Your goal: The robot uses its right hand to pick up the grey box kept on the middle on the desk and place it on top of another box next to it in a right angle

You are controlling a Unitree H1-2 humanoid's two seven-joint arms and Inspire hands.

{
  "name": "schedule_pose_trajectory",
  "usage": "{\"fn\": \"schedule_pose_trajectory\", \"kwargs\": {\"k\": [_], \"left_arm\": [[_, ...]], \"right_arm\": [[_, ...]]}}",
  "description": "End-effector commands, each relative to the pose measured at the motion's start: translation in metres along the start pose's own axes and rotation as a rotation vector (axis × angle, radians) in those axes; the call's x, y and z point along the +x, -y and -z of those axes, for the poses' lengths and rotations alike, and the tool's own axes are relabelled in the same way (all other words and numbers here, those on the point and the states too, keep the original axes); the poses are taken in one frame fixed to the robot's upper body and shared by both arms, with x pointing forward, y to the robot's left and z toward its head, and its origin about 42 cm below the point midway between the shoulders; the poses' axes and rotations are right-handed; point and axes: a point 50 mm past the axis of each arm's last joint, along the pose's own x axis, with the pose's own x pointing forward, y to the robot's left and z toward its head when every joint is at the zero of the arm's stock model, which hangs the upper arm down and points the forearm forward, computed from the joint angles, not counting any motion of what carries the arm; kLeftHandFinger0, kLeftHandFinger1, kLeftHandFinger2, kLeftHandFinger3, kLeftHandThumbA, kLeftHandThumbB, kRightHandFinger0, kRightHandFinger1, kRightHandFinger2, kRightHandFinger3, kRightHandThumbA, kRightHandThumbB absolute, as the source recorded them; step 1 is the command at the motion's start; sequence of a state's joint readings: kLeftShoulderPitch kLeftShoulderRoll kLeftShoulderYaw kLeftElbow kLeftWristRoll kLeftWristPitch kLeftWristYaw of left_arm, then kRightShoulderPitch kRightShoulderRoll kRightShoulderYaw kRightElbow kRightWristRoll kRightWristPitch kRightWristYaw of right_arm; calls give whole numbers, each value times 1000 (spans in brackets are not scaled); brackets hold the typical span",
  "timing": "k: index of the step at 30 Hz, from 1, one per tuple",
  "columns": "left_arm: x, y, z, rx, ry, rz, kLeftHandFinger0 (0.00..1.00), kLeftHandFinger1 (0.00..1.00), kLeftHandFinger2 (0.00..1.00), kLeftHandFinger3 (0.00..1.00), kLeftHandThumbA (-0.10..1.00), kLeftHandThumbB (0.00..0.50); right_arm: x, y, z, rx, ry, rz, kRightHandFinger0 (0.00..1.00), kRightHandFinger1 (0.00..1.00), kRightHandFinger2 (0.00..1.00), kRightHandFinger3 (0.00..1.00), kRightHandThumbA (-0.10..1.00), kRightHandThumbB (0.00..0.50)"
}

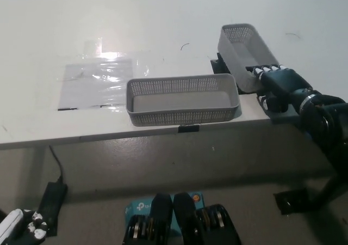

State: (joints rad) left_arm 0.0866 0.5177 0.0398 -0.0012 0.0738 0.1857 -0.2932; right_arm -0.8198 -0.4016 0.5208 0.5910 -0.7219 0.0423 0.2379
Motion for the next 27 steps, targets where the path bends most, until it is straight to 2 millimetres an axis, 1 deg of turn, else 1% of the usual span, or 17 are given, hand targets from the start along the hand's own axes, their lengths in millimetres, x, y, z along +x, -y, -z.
{"fn": "schedule_pose_trajectory", "kwargs": {"k": [1, 5, 9, 10, 11, 12, 13, 14, 15, 17, 18, 19, 21, 22, 25, 26, 27], "left_arm": [[-7, -14, -5, 57, 31, -29, 0, 0, 0, 90, -100, 500], [-7, -15, -6, 71, 33, -34, 0, 0, 0, 99, -100, 500], [-9, -24, -10, 66, 34, -53, 0, 0, 2, 87, -100, 500], [-8, -25, -11, 64, 39, -53, 0, 0, 0, 84, -100, 500], [-6, -26, -12, 72, 42, -50, 0, 0, 0, 80, -100, 500], [-6, -27, -13, 73, 56, -47, 0, 0, 0, 67, -100, 500], [-6, -28, -13, 75, 62, -46, 0, 0, 0, 66, -100, 500], [-6, -29, -14, 59, 45, -53, 0, 0, 0, 64, -100, 500], [-6, -30, -16, 72, 35, -58, 0, 0, 5, 83, -100, 500], [-6, -31, -17, 73, 38, -52, 0, 0, 0, 95, -100, 500], [-6, -31, -17, 80, 38, -53, 0, 0, 0, 98, -100, 500], [-6, -31, -17, 80, 42, -55, 0, 0, 0, 99, -100, 500], [-7, -32, -18, 70, 32, -59, 0, 0, 0, 107, -100, 500], [-7, -33, -19, 79, 29, -61, 0, 0, 0, 110, -100, 500], [-6, -33, -18, 78, 46, -54, 0, 0, 0, 95, -100, 500], [-7, -33, -19, 81, 41, -55, 0, 0, 0, 93, -100, 500], [-8, -34, -21, 90, 45, -58, 0, 0, 0, 88, -100, 500]], "right_arm": [[12, 28, -15, -72, 37, 88, 1000, 1000, 1000, 1000, 194, 293], [15, 22, -27, -106, 40, 76, 1000, 1000, 1000, 1000, 186, 298], [26, 33, -44, -186, 68, 60, 849, 989, 1000, 1000, 234, 262], [27, 34, -47, -188, 70, 59, 580, 721, 845, 1000, 195, 266], [28, 35, -49, -191, 85, 67, 84, 270, 456, 1000, 126, 276], [28, 35, -53, -286, 109, 48, 17, 74, 283, 963, 9, 277], [29, 35, -55, -325, 119, 40, 0, 1, 188, 919, -41, 270], [28, 34, -58, -384, 130, 15, 0, 0, 164, 875, -98, 242], [26, 34, -61, -452, 149, 4, 0, 24, 200, 700, -100, 204], [26, 32, -61, -591, 137, -5, 0, 47, 228, 419, -100, 45], [27, 31, -59, -619, 139, 10, 0, 76, 260, 407, -100, 5], [27, 31, -58, -631, 132, 9, 0, 71, 269, 431, -100, 2], [27, 32, -55, -646, 92, 6, 0, 100, 307, 612, -100, 0], [27, 32, -55, -648, 88, 20, 0, 69, 271, 607, -100, 0], [26, 28, -50, -643, 85, 58, 0, 0, 113, 407, -100, 0], [26, 26, -47, -608, 97, 90, 0, 0, 59, 255, -100, 32], [26, 25, -44, -577, 109, 116, 0, 0, 75, 272, -100, 37]]}}
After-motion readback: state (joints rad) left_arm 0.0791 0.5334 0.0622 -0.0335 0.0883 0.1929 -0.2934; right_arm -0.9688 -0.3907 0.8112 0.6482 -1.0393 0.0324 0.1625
